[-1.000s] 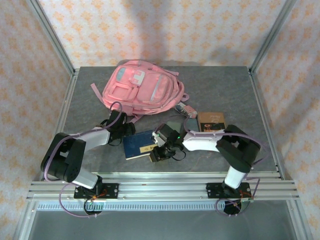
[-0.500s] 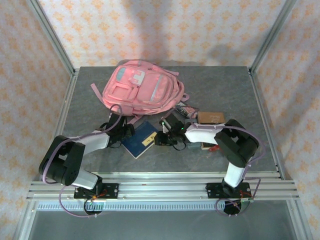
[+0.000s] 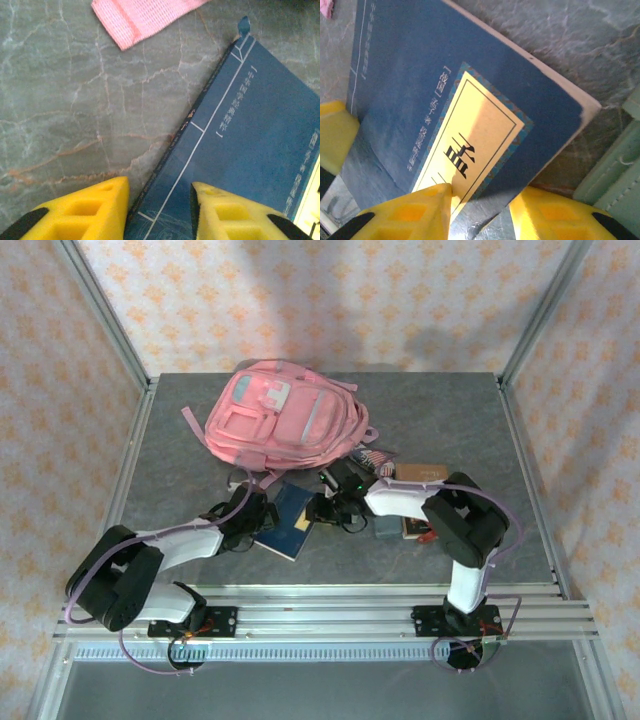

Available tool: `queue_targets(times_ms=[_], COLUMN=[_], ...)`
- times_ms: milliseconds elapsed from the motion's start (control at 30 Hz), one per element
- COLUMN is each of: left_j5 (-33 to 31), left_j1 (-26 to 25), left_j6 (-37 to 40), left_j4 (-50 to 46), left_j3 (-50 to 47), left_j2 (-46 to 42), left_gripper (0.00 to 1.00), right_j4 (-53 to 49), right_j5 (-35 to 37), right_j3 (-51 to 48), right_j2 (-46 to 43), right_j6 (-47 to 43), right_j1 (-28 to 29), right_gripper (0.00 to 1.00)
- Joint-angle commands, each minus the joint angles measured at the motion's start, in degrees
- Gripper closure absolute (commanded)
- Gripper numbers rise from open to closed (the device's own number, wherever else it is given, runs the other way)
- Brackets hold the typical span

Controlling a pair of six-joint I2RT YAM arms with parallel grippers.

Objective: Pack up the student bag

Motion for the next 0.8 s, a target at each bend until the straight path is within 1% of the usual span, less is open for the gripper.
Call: queue_targets(times_ms=[0,67,133,233,300,333,400,433,533,667,767], left_j5=[11.7,11.7,10.9,7.7,4.9,3.9,2.3,2.0,1.4,3.6,4.4], left_j1=[-2.7,-2.7,-2.7,-2.7,-2.7,-2.7,-2.6,-2.6,-2.6,-2.6,-2.6], left_j6=[-3.3,-3.3,-3.1,-3.1,-3.0,-3.0,-2.9,-2.9,-3.3,-4.4,-5.6], left_j4=[-5.2,-5.4,-6.0,-7.4,-8.5,-8.7,-8.3,-7.9,-6.8,-2.6,-0.1], left_j3=[-1.5,-1.6,-1.4,-0.7,0.0,0.3,0.6,0.5,0.3,-1.1,-2.1], left_j2=[-0.6,-0.7,-0.8,-2.3,-3.9,-4.5,-5.4,-5.5,-4.3,-1.7,-0.9], left_gripper=[0.65,0.65,0.65,0.60,0.56,0.55,0.53,0.52,0.52,0.51,0.51], right_j4=[1.4,-0.6,-3.2,-6.2,-7.3,-7.5,-7.3,-7.2,-6.6,-5.5,-4.9], right_j5=[3.7,5.5,8.1,11.6,13.9,14.3,14.7,14.8,14.8,14.6,14.4], right_j3=[1.7,2.3,3.1,3.3,2.9,2.5,1.5,1.2,0.7,0.0,-0.5], right_j2=[2.0,2.6,3.4,4.6,5.0,5.2,5.4,5.6,5.7,5.7,5.8], right_j6=[1.1,1.3,1.6,1.6,1.5,1.6,1.9,2.1,2.4,2.9,3.1], right_j1=[-0.9,-1.0,-0.8,-0.2,0.2,0.2,0.3,0.3,0.4,0.4,0.6], right_gripper=[0.63,0.64,0.67,0.75,0.84,0.87,0.88,0.89,0.94,0.98,0.99])
